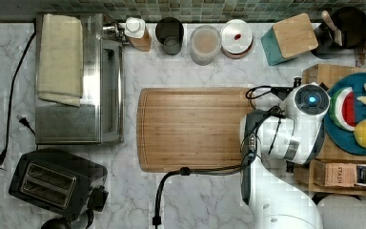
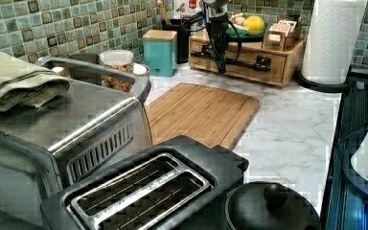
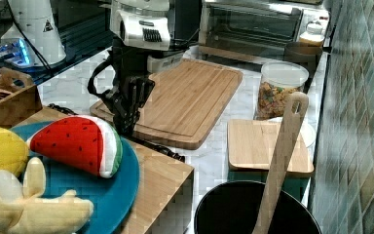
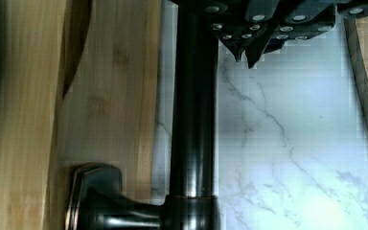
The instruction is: Close the drawer.
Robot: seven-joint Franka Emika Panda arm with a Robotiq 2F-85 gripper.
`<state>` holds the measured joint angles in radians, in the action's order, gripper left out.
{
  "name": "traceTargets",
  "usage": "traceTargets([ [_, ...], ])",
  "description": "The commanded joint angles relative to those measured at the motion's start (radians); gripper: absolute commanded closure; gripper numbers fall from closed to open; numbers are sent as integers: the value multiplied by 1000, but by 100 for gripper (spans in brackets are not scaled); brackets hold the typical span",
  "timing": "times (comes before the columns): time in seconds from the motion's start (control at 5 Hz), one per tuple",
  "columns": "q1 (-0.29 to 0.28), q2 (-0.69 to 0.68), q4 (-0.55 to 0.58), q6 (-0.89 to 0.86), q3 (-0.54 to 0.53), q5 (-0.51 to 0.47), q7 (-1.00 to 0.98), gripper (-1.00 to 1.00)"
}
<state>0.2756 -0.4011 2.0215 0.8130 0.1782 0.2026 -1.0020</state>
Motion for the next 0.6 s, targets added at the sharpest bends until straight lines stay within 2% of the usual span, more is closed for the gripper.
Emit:
traceTargets([
  [0.2,98,-18,-191,6,138,39,-7,100],
  [0.6,90,-19,-191,7,147,34,-10,100],
])
